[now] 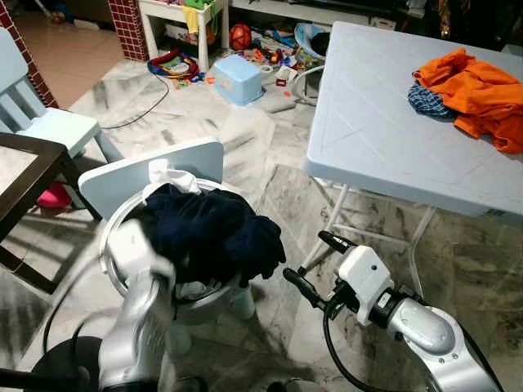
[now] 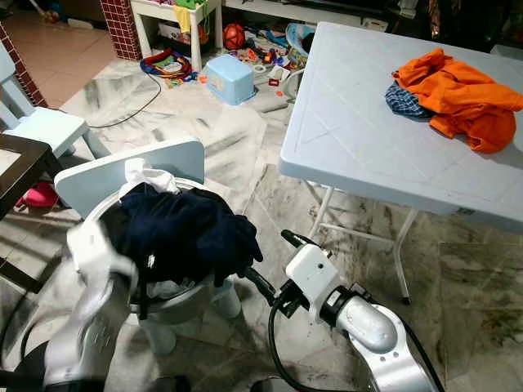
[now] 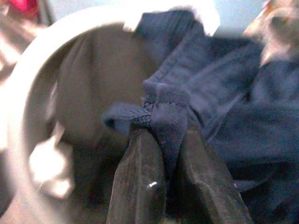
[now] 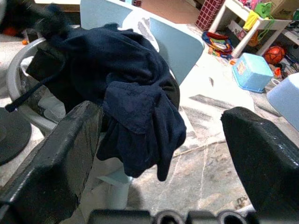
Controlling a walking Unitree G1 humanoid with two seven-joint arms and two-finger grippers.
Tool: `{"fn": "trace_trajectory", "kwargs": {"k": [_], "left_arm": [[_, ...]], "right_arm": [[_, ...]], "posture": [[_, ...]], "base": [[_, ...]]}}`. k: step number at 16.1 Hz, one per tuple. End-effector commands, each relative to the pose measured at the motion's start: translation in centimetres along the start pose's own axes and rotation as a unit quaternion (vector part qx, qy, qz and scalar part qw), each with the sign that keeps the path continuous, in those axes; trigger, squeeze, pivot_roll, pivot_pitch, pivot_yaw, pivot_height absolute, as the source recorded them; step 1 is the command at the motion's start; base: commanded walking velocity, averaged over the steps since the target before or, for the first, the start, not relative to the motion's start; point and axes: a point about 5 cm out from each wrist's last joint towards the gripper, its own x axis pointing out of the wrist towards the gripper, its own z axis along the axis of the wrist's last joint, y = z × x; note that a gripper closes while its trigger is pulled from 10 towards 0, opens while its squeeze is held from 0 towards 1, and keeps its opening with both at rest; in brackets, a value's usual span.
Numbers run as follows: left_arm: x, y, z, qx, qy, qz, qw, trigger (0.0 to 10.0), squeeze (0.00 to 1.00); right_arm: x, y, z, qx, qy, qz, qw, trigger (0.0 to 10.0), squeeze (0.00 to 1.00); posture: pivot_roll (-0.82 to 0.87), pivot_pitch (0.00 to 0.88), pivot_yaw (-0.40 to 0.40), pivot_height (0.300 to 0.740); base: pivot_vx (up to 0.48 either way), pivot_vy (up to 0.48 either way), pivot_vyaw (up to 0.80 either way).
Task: Hang hanger
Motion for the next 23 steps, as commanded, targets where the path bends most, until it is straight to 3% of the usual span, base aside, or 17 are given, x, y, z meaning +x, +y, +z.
{"fn": "trace_trajectory", "kwargs": {"k": [1, 2, 3, 4, 5, 6, 9, 12, 15, 19, 20, 23], "left_arm": [[-0.5, -0.5, -1.9, -0.009, 0.048, -0.003, 0.999, 2.1, 0.00], [-0.5, -0.5, -2.1, -0.007, 0.055, -0.005, 0.998, 2.1, 0.00], [-0.8, -0.4, -2.5, -0.015, 0.077, 0.006, 0.997, 10.0, 0.00], [-1.0, -0.4, -2.6, -0.018, 0.083, 0.010, 0.996, 10.0, 0.00], [-1.1, -0.4, -2.7, -0.019, 0.087, 0.012, 0.996, 10.0, 0.22], [-1.2, -0.5, -2.6, -0.021, 0.087, 0.016, 0.996, 10.0, 1.00], [-1.1, -1.2, -2.2, -0.029, 0.092, 0.013, 0.995, 10.0, 1.00], [-1.3, -2.4, -1.5, -0.073, 0.101, 0.007, 0.992, 10.0, 1.00], [-1.8, -2.6, -1.2, -0.087, 0.112, -0.003, 0.990, 10.0, 1.00], [-2.5, -0.6, -1.8, -0.020, 0.143, -0.012, 0.990, 10.0, 1.00], [-2.8, -0.5, -2.1, 0.020, 0.155, -0.028, 0.987, 10.0, 1.00], [-3.6, -0.3, -1.0, 0.064, 0.115, -0.050, 0.990, 10.0, 1.00]], "right_arm": [[0.1, 0.1, 0.0, -0.010, 0.000, 0.004, 1.000, 10.0, 0.00], [0.2, 0.1, 0.0, -0.010, 0.000, 0.004, 1.000, 10.0, 0.00], [0.2, 0.1, 0.0, -0.014, 0.000, 0.005, 1.000, 10.0, 0.00], [0.2, 0.0, 0.0, -0.017, 0.000, 0.005, 1.000, 10.0, 0.00], [0.1, 0.0, 0.0, -0.018, 0.000, 0.005, 1.000, 10.0, 0.00], [0.1, 0.0, 0.0, -0.020, 0.001, 0.005, 1.000, 10.0, 0.00], [0.2, 0.1, 0.0, -0.030, -0.001, 0.008, 1.000, 10.0, 0.00], [0.3, 0.1, 0.0, -0.036, -0.002, 0.010, 0.999, 10.0, 0.00], [0.4, 0.2, 0.0, -0.040, -0.003, 0.012, 0.999, 10.0, 0.00], [0.5, 0.4, -0.1, -0.041, -0.004, 0.012, 0.999, 10.0, 0.00], [0.6, 0.5, -0.1, -0.043, -0.006, 0.014, 0.999, 10.0, 0.00], [0.5, 0.3, -0.2, -0.045, -0.005, 0.016, 0.999, 10.0, 0.00]], "posture": [[-0.09, 0.111, -0.087, 0.740], [-0.09, 0.111, -0.087, 0.740], [-0.09, 0.111, -0.089, 0.740], [-0.09, 0.111, -0.089, 0.740], [-0.09, 0.111, -0.089, 0.740], [-0.10, 0.111, -0.091, 0.740], [-0.09, 0.110, -0.092, 0.740], [-0.09, 0.110, -0.091, 0.740], [-0.09, 0.110, -0.087, 0.740], [-0.08, 0.116, -0.081, 0.740], [-0.08, 0.118, -0.083, 0.740], [-0.06, 0.121, -0.087, 0.740]], "base": [[0.000, 0.000, 0.00], [0.000, 0.000, 0.00], [0.000, 0.000, 0.00], [0.000, 0.000, 0.00], [0.000, 0.000, 0.00], [0.000, 0.000, 0.00], [0.000, 0.000, 0.00], [0.000, 0.000, 0.00], [0.000, 0.000, 0.00], [0.000, 0.000, 0.00], [0.000, 0.000, 0.00], [0.000, 0.000, 0.00]]}}
